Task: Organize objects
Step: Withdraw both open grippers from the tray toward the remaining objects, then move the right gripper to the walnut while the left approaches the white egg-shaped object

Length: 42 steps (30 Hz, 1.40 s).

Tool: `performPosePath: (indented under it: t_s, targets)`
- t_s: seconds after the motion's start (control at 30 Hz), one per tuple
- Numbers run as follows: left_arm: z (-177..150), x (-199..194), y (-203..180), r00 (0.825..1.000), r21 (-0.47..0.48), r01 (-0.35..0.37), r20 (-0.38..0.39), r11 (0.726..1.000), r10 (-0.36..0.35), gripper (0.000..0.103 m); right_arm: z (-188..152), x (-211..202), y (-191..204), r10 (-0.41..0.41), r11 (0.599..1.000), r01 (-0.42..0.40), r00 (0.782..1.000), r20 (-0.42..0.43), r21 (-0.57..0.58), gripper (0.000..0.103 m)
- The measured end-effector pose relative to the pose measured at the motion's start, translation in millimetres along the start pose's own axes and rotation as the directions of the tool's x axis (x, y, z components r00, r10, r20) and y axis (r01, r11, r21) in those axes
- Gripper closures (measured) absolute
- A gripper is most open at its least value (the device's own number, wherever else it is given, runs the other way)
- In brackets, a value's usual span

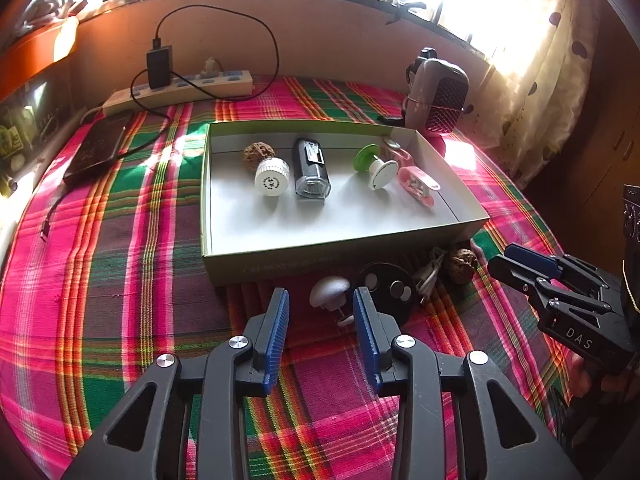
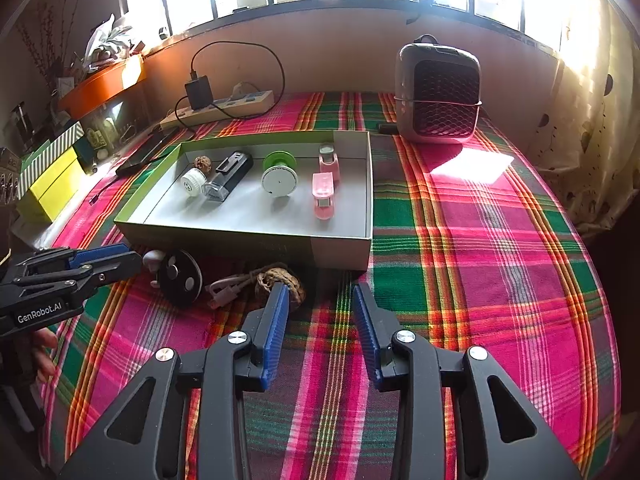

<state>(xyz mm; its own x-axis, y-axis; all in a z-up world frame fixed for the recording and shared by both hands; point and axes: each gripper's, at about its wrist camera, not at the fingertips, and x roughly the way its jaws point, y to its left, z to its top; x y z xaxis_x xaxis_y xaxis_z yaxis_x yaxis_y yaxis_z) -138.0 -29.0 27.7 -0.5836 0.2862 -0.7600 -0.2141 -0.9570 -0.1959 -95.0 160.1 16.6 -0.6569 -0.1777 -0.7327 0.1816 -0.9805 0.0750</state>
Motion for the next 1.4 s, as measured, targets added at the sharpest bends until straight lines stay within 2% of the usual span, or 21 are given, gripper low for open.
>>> performPosePath:
  t_s: [0.2, 0.43, 1.4]
  targets:
    - [1, 8, 0, 1.000, -0.005, -0.003, -0.020, 1.000, 0.003, 0.071, -1, 6, 5, 0.038, 0.999, -0.038, 0.999, -0.015, -0.020, 0.061]
    - [1, 14, 2, 0.999, -0.013, -0.007, -0.035, 1.000, 0.006, 0.071, 2, 20, 15, 0.047, 0.997, -0.049, 0.998, -0.044, -0.054, 0.061]
    - [6, 23, -1, 0.999, -0.011, -0.039, -0.038, 0.999, 0.038, 0.072, 5, 36, 15, 0.007, 0.997, -0.013, 0.997, -0.074, -0.082, 0.059]
